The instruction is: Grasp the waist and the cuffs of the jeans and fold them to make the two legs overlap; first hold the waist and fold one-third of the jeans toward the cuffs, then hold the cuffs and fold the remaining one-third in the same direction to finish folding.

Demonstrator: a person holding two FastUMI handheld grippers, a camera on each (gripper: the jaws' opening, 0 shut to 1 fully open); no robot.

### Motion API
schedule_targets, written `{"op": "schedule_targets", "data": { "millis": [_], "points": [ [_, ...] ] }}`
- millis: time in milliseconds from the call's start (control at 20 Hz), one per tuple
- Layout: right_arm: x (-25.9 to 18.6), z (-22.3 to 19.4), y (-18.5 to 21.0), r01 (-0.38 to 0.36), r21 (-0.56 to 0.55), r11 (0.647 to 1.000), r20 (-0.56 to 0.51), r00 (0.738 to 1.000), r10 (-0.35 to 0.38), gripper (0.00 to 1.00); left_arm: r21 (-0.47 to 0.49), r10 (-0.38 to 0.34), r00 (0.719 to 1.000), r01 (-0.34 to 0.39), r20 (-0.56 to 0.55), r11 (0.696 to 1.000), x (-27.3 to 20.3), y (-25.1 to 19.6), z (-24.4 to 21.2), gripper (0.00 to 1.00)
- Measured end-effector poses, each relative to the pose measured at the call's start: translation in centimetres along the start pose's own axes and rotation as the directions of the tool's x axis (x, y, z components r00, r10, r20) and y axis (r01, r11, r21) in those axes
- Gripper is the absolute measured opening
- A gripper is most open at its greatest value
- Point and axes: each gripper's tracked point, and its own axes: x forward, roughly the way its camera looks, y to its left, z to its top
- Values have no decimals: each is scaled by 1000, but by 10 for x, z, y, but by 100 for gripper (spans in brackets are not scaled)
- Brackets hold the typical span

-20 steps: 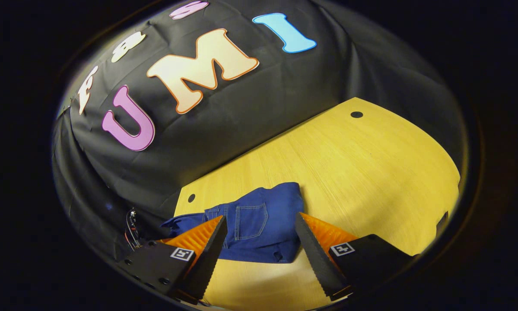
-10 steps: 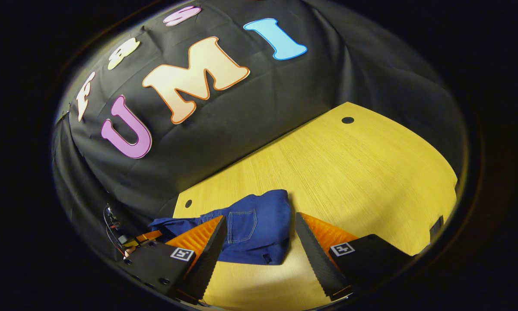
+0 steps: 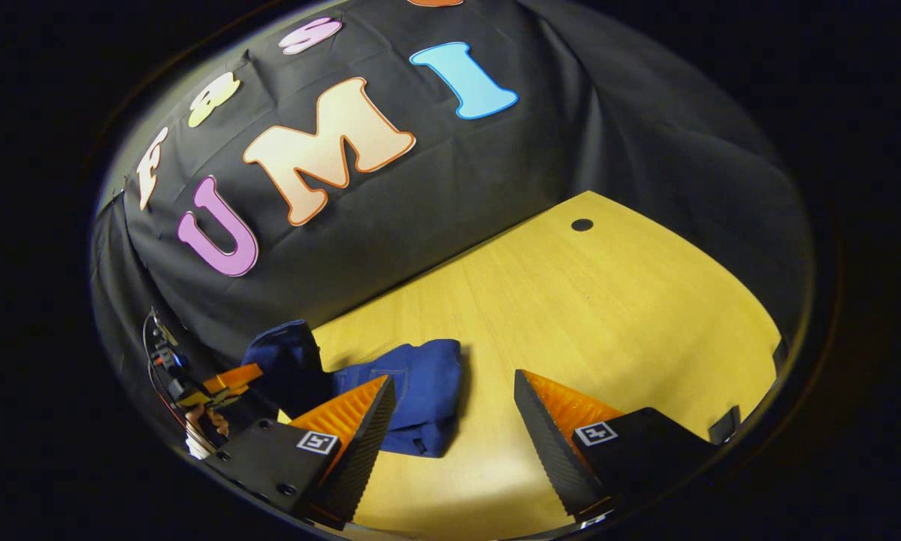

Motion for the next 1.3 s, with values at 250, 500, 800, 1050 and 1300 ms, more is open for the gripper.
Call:
{"op": "schedule_targets", "data": {
  "millis": [250, 500, 800, 1050, 1300],
  "points": [
    [-13, -8, -40, 21, -16, 1000, -27, 999, -21, 98, 116, -30, 994, 42, -104, 992, 32, -80, -52, 0],
    [-21, -5, -64, 41, -49, 998, -17, 999, -41, 98, 315, 32, 984, 25, -176, 949, 54, -113, -99, 0],
    [-26, 4, -87, 42, -24, 999, -5, 999, -42, 98, 620, 265, 919, -29, -292, 784, 78, -89, -197, 0],
    [-32, 10, -109, 60, -9, 998, 3, 998, -60, 98, 786, 335, 895, 29, -296, 617, 81, -90, -234, 10],
    [-40, 11, -122, 72, 7, 997, 16, 997, -72, 98, 752, 266, 915, 58, -303, 657, 57, -120, -247, 97]
  ]
}}
